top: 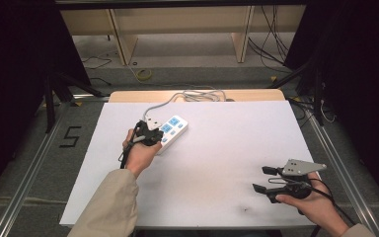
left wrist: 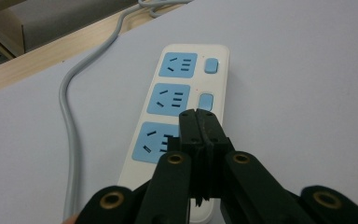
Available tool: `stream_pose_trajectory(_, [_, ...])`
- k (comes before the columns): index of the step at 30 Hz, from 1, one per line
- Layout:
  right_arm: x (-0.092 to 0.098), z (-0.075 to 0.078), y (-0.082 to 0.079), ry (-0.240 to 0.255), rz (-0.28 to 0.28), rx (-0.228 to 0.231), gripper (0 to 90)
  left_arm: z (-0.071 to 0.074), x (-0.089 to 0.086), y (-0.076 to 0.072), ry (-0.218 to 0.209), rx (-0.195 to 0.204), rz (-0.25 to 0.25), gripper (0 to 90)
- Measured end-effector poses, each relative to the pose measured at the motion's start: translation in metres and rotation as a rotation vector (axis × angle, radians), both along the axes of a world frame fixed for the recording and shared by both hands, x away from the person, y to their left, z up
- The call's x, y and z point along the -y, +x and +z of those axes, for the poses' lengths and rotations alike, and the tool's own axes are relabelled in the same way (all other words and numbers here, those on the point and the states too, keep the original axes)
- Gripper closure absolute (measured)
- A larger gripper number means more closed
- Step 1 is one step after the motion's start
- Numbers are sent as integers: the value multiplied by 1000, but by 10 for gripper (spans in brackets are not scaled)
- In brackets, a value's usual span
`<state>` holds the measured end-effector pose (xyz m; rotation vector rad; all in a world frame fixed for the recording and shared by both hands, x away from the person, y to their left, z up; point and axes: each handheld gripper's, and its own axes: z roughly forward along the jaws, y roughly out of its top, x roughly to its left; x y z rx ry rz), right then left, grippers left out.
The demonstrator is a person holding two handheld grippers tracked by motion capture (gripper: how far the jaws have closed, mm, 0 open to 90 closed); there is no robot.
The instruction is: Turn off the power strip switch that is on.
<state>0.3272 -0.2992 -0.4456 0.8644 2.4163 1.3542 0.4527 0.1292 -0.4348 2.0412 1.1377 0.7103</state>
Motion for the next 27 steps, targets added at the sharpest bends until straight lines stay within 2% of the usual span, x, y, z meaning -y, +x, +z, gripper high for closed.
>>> stream_pose_trajectory(15, [0,0,0,4,2,-3,276,-5,21,13,23,-21,-30,899])
stream_pose_trajectory(27, [1,-1,0,7,0,-4,276,-5,26,22,30,-43,-32,899])
